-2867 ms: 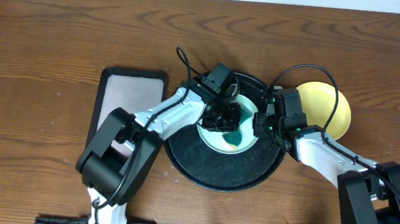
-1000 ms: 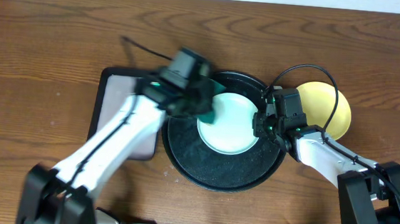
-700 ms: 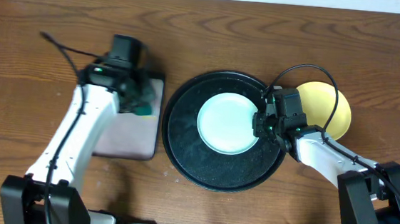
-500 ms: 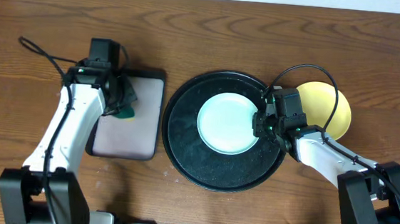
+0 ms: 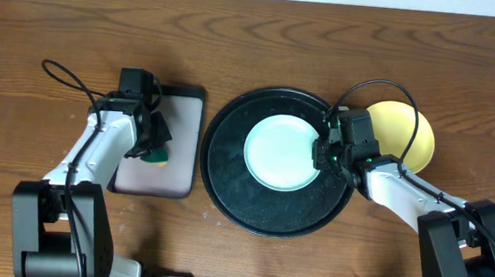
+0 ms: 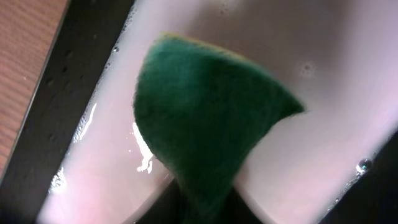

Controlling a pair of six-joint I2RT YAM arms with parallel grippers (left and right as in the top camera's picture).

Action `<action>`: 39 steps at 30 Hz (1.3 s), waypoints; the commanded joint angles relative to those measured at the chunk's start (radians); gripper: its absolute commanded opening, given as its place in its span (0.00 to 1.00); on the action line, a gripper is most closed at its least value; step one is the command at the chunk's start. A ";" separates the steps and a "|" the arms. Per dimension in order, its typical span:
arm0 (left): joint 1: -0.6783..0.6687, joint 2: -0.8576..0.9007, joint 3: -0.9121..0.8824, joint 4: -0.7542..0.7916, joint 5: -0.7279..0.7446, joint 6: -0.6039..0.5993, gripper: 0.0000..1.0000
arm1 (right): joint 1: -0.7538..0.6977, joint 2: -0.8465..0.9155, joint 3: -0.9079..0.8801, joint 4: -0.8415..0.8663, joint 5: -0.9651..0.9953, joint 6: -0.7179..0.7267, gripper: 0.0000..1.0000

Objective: Clean dirty plates on tray and stack at the side
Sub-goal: 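Carry the sponge left and lower it into the white basin, then lift the light-blue plate off the tray with the right gripper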

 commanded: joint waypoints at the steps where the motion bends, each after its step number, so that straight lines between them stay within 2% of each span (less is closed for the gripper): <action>1: 0.002 -0.004 0.002 -0.002 -0.014 0.017 0.37 | 0.014 0.005 0.003 0.001 -0.004 0.008 0.20; 2: 0.002 -0.007 0.002 -0.002 -0.014 0.017 0.42 | 0.014 0.005 0.003 0.000 -0.004 0.008 0.20; 6: 0.002 -0.048 0.020 -0.017 -0.007 0.017 0.50 | 0.014 0.005 0.003 0.000 -0.004 0.008 0.22; 13: 0.002 -0.219 0.093 -0.074 -0.007 0.016 0.54 | 0.014 0.005 0.003 -0.012 -0.003 0.008 0.27; 14: 0.002 -0.261 0.098 -0.073 -0.008 0.016 0.57 | 0.014 0.005 0.003 -0.013 -0.003 0.008 0.26; 16: 0.002 -0.338 0.100 -0.070 -0.011 0.016 0.71 | 0.014 0.005 0.003 -0.016 0.004 0.008 0.27; 18: 0.003 -0.424 0.100 -0.070 -0.011 0.016 0.78 | 0.014 0.005 0.002 -0.017 0.003 0.008 0.27; 26: 0.003 -0.610 0.099 -0.070 -0.011 0.016 0.79 | 0.014 0.005 0.002 -0.019 0.003 0.009 0.26; 39: 0.003 -0.612 0.099 -0.071 -0.011 0.016 0.79 | 0.014 0.005 0.002 -0.004 0.003 0.008 0.27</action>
